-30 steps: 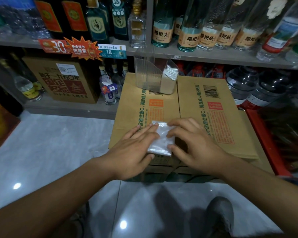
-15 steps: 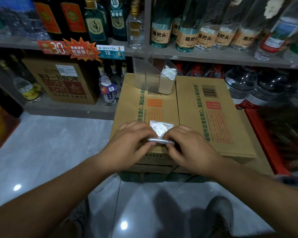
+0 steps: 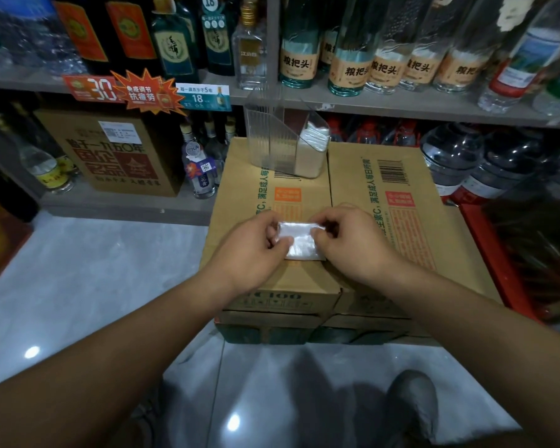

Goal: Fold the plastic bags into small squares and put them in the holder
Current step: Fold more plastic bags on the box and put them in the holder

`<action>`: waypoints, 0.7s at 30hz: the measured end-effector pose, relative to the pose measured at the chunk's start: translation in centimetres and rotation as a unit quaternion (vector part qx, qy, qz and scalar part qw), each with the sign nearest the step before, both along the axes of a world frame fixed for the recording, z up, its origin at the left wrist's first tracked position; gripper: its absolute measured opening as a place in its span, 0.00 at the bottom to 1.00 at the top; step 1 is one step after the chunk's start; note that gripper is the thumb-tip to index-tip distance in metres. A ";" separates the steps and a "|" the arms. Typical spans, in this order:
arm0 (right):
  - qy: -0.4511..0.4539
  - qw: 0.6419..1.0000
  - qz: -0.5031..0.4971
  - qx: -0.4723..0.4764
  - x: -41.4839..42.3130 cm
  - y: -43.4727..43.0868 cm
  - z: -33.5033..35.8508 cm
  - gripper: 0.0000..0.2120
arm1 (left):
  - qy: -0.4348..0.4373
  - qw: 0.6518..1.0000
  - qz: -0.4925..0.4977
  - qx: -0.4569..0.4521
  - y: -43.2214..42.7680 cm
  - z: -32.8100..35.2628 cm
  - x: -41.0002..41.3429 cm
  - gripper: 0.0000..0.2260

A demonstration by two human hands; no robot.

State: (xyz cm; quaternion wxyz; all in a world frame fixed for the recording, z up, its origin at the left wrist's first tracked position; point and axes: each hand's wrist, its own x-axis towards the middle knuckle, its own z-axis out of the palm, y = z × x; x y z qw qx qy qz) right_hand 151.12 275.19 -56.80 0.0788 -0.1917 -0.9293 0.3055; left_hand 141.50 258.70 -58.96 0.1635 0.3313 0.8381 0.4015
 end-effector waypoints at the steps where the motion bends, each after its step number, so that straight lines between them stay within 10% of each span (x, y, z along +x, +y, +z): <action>1: 0.004 1.000 0.004 0.005 0.1 0.1 -0.1 0.11 | 0.011 1.000 -0.003 -0.008 0.1 0.0 -0.1 0.08; 9: 0.050 0.988 0.100 0.108 1.5 0.3 -1.8 0.11 | 0.147 0.988 -0.010 -0.044 0.8 -0.6 0.1 0.25; 15: 0.012 0.976 0.153 0.153 3.8 0.2 -2.0 0.17 | 0.383 0.911 -0.147 -0.032 -1.0 -1.4 0.2 0.11; 21: -0.003 0.958 0.189 0.216 6.0 -0.8 -3.0 0.28 | 0.446 0.863 -0.220 -0.088 -3.1 -1.1 1.6 0.21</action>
